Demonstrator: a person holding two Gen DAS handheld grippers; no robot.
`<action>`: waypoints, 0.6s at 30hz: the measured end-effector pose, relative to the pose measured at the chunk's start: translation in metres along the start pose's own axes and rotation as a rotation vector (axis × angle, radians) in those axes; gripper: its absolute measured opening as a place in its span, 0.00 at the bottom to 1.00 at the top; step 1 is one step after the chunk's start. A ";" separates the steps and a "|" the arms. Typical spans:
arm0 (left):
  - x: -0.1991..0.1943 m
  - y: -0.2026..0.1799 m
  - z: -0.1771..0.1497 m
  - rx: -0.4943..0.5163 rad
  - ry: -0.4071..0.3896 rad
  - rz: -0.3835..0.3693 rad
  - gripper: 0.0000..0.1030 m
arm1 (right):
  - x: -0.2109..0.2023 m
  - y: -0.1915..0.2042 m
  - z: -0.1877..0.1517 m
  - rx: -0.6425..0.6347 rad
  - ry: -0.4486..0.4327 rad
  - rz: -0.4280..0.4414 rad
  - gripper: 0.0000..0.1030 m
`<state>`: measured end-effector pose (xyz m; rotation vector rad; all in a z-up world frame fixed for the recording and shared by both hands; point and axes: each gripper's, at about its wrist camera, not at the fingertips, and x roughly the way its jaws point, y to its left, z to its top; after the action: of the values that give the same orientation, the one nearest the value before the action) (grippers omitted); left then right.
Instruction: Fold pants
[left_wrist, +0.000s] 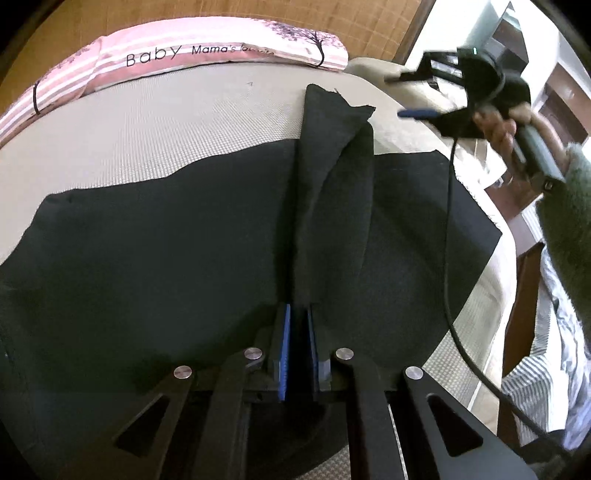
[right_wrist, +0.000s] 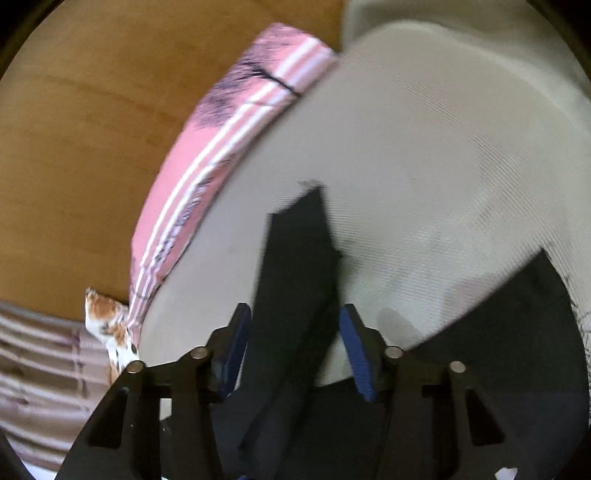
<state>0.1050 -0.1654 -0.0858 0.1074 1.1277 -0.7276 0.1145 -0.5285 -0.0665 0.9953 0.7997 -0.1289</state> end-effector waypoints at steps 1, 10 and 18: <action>-0.001 0.001 0.000 -0.003 -0.001 -0.002 0.09 | 0.002 -0.005 0.001 0.011 0.001 -0.002 0.42; -0.007 -0.006 -0.002 0.020 0.007 -0.006 0.09 | 0.037 -0.010 0.019 0.035 0.005 -0.017 0.32; -0.004 -0.017 -0.005 0.047 0.030 -0.012 0.12 | 0.037 0.010 0.024 -0.023 -0.019 -0.023 0.06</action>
<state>0.0903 -0.1741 -0.0802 0.1518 1.1409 -0.7658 0.1581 -0.5328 -0.0770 0.9617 0.7935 -0.1482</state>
